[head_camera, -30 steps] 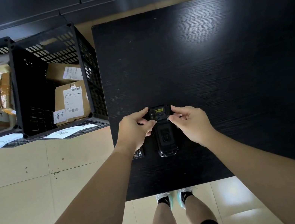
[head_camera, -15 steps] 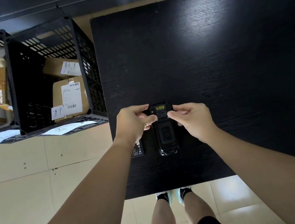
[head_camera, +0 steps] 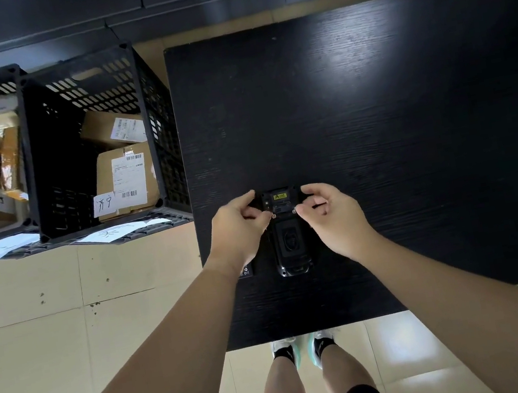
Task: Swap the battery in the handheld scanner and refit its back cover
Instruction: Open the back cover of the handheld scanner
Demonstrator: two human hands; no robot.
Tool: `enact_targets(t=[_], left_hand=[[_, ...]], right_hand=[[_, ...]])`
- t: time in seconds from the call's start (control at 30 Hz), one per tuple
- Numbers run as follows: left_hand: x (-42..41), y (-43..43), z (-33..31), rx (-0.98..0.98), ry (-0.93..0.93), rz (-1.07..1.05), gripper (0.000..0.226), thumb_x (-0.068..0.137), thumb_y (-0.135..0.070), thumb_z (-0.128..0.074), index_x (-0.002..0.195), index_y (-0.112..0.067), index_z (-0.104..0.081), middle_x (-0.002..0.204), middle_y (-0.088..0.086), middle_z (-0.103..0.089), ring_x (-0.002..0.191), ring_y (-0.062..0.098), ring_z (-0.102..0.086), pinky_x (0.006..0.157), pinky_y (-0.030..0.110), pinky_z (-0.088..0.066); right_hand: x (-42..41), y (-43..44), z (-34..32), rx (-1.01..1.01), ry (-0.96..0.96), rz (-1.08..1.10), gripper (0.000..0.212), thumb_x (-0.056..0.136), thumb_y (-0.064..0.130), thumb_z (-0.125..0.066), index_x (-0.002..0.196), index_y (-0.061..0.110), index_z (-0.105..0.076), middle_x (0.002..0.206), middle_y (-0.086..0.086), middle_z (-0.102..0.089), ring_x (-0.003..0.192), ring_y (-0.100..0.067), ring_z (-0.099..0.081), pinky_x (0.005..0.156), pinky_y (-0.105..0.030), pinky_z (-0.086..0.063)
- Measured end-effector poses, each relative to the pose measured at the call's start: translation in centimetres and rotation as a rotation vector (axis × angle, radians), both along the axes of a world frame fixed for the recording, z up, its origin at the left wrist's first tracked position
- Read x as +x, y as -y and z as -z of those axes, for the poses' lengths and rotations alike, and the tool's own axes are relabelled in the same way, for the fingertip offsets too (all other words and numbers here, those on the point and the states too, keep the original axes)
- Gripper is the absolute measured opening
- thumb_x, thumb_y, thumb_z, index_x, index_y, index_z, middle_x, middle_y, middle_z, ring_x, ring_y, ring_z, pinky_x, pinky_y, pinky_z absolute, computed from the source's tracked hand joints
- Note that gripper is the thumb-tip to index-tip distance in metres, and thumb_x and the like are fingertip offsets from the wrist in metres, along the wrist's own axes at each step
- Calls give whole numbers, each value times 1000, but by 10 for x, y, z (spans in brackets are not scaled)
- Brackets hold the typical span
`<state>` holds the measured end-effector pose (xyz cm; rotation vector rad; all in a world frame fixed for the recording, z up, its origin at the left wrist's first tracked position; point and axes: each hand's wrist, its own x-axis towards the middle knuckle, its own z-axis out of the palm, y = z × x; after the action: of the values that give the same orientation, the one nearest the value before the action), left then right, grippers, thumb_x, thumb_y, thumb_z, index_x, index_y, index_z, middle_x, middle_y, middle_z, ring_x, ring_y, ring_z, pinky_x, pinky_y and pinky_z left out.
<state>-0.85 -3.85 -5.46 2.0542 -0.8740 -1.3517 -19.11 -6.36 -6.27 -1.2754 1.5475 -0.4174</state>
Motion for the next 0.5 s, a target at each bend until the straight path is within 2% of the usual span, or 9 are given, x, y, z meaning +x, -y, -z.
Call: enact_targets(t=[0.1,0.2,0.27,0.37,0.5], left_hand=[[-8,-17,-6,21,28,-91,48,88,-13,-73,134,-17,-62,94,-2,-73,90,18,-71,94,37,-57],[-17,-37,-14,54,-13,-132,42,90,-13,-70,130,-20,-65,99,-5,-71,93,16,-70,93,39,-57],[-23,-47,-18,67,-42,-127,40,92,-11,-67,131,-20,-65,104,-6,-70,95,13,-69,93,34,-57],[-29,-56,-19,57,-78,-118,35,93,-8,-64,124,-26,-66,109,-8,-69,94,2,-66,85,19,-53],[-32,-59,-18,51,-84,-107,46,94,-10,-62,139,-21,-60,121,-4,-68,102,5,-66,95,23,-52]], right_hand=[[-2,-10,-9,-47,-52,-141,35,94,21,-64,127,30,-61,126,10,-55,101,-2,-60,79,-10,-45],[-4,-19,-13,-23,-61,-286,41,94,19,-64,132,33,-58,136,11,-40,112,-7,-54,92,-21,-50],[-4,-21,-14,0,-98,-342,46,94,21,-64,136,36,-54,139,11,-34,106,-8,-56,95,-27,-52],[-2,-23,-14,-13,-165,-376,49,94,23,-64,139,38,-51,143,12,-29,92,-9,-60,88,-24,-53],[1,-25,-14,-34,-206,-394,51,94,22,-64,141,38,-48,142,11,-27,82,-7,-60,83,-23,-54]])
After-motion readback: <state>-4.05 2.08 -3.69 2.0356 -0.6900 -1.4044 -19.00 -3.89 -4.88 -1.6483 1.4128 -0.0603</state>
